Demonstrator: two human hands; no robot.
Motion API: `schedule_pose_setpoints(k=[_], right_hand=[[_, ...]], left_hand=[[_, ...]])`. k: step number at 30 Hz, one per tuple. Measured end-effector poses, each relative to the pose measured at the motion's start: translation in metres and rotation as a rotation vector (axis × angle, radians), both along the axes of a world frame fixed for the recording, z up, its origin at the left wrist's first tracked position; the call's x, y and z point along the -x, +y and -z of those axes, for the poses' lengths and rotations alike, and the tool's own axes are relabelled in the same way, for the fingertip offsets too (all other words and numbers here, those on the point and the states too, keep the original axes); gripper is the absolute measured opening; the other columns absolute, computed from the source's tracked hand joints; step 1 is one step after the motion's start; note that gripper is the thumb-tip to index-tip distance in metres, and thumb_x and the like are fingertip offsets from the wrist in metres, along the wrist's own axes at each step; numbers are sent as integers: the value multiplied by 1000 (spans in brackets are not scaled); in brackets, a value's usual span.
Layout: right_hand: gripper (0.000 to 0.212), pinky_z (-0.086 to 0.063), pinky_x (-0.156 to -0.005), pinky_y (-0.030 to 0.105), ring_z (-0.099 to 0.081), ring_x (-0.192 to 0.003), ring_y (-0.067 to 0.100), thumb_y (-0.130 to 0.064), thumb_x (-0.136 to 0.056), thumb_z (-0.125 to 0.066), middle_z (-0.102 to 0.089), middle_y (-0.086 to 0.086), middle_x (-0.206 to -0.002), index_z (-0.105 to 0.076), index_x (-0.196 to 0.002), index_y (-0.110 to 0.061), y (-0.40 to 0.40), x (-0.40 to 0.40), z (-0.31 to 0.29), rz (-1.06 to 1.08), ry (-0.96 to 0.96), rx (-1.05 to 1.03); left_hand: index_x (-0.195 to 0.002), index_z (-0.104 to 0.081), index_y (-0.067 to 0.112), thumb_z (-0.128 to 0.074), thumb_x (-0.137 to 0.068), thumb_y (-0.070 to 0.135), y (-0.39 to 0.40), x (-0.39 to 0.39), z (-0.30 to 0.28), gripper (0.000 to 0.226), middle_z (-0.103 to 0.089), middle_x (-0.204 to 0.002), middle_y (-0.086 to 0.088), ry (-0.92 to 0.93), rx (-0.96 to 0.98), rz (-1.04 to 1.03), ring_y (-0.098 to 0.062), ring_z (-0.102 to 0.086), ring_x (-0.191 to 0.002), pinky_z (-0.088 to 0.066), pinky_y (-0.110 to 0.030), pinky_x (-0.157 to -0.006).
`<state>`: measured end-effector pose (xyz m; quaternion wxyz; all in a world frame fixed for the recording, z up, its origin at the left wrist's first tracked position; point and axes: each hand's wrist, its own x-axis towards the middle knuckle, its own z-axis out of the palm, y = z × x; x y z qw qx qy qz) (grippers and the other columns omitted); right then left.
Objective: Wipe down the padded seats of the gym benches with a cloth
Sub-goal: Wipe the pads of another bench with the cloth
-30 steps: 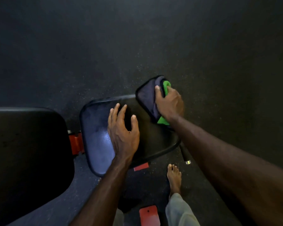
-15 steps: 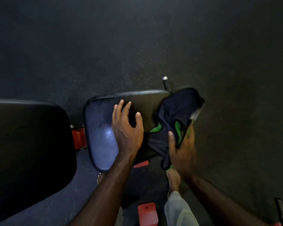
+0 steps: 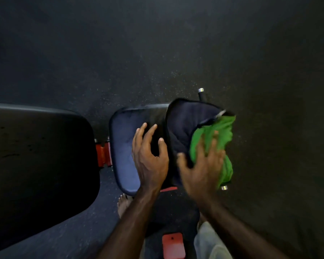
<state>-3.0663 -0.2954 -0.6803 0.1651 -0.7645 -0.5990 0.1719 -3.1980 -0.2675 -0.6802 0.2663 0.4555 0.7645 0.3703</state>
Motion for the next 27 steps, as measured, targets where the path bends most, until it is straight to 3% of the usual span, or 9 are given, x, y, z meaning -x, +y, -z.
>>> schedule_pose_setpoints(k=[4,9,14,16,19,21,24,25,27], right_hand=[[73,-16,-127,49,-34,-151,33,-60,-94,-55,-25,6,-169,-41,-156,-24,7,3,4,-637,-81,-9],[90,-13,-128,49,-29,-153,34,-60,-90,-56,-21,7,-170,-19,-164,-25,31,39,-5,-143,-37,115],[66,-18,-126,51,-29,-153,33,-51,-104,-42,-9,-2,-173,-19,-164,-35,44,46,-3,-855,-176,8],[66,-22,-126,49,-37,-149,32,-50,-103,-46,-19,0,-172,-25,-163,-32,70,38,1,-761,-207,-29],[65,-23,-126,49,-38,-147,37,-49,-102,-46,-29,7,-168,-33,-160,-24,83,62,4,-255,-153,36],[60,-23,-125,51,-35,-149,38,-47,-103,-47,-28,10,-168,-38,-158,-23,73,80,6,-389,-186,-13],[61,-23,-125,47,-33,-151,31,-51,-105,-45,-23,2,-170,-33,-161,-31,94,57,1,-889,-218,-64],[61,-25,-124,46,-37,-149,30,-53,-104,-45,-27,1,-169,-33,-160,-32,108,49,2,-899,-243,-69],[62,-30,-122,47,-45,-143,33,-55,-102,-45,-40,7,-162,-39,-158,-28,123,55,5,-603,-221,-22]], left_hand=[[-140,-60,14,-53,-90,14,-17,22,5,51,-53,-150,-6,21,-81,-17,-23,-43,-144,-36,-46,-118],[-147,-53,15,-51,-102,23,-22,50,5,45,-51,-151,-5,29,-47,-140,-16,-42,-144,-33,-33,-119],[-150,-50,14,-51,-99,30,-17,73,18,53,-45,-156,-11,29,68,-214,-23,-38,-147,-28,-38,-122],[-152,-47,11,-50,-99,33,-16,80,25,57,-44,-157,-14,39,116,-224,-27,-38,-147,-28,-40,-123],[-156,-39,12,-48,-101,35,-19,76,32,60,-44,-158,-12,46,121,-175,-24,-39,-146,-28,-32,-121],[-158,-35,14,-46,-103,36,-21,75,34,61,-42,-160,-10,65,131,-170,-23,-38,-147,-27,-29,-118],[-159,-33,15,-48,-106,34,-23,74,35,58,-40,-160,-10,110,150,-157,-24,-37,-147,-31,-36,-119],[-159,-33,14,-49,-106,33,-23,73,34,58,-40,-160,-11,113,153,-154,-24,-37,-147,-32,-37,-119],[-159,-32,15,-50,-106,33,-23,72,33,59,-41,-160,-11,118,156,-162,-24,-37,-147,-32,-37,-118]])
